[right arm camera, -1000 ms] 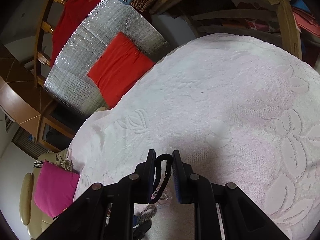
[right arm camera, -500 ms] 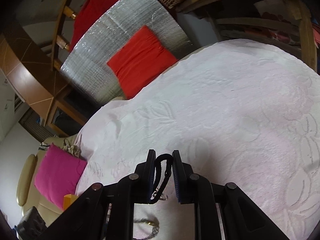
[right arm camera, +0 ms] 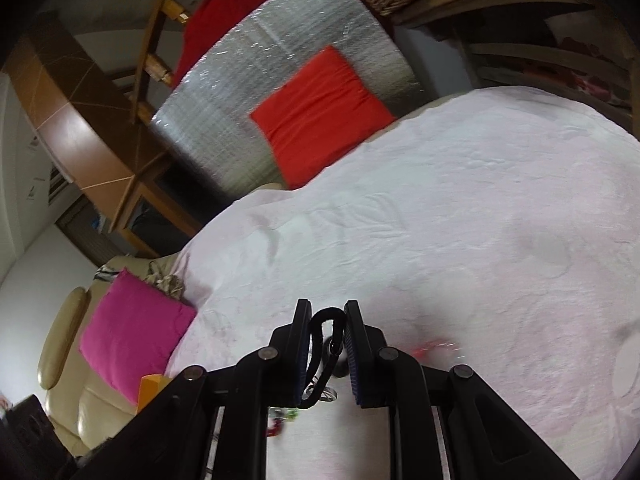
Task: Organize jewelry
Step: 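Carry watch and keyring to the orange box and open both tools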
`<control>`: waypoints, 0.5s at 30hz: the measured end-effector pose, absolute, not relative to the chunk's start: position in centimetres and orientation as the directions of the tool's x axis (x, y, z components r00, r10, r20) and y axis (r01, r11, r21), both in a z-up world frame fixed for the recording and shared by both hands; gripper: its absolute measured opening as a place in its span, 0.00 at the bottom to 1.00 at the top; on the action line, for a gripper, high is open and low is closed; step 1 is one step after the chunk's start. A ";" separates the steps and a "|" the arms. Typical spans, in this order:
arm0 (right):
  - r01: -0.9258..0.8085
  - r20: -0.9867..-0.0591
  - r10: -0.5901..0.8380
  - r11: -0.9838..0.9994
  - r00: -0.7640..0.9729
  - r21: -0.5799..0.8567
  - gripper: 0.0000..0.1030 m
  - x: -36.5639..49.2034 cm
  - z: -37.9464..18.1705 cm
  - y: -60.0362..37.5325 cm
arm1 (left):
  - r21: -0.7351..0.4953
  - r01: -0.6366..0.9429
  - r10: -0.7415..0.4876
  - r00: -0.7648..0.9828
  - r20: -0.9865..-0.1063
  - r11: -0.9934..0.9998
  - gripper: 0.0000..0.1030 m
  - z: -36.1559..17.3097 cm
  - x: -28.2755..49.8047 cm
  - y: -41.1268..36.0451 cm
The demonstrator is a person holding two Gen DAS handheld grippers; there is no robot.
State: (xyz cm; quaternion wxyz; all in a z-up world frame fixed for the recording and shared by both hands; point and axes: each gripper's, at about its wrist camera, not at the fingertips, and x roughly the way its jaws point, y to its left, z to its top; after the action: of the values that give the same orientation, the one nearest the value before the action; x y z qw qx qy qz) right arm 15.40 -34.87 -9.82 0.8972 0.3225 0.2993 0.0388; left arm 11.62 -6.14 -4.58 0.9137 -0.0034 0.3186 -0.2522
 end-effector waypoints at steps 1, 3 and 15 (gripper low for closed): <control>0.102 -0.503 0.282 0.788 0.817 0.607 0.18 15.5 -9.6 -33.9 | -0.167 0.442 -0.451 0.682 -0.575 0.881 0.08 -4.2 11.3 -5.3; 0.059 -0.487 0.319 0.787 0.813 0.614 0.18 15.6 -9.1 -32.0 | -0.157 0.399 -0.414 0.713 -0.566 0.903 0.08 -3.4 10.5 -3.2; -0.310 -0.416 0.634 0.723 0.651 0.617 0.18 16.6 -6.7 -11.9 | -0.129 0.067 -0.126 0.833 -0.539 0.989 0.08 -0.1 5.8 13.7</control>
State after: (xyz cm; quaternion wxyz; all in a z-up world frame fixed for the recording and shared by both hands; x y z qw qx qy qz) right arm 16.62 -11.94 -6.73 0.8722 0.2550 0.3178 0.2707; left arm 5.77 13.74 -0.10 0.9559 -0.0522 0.2846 -0.0506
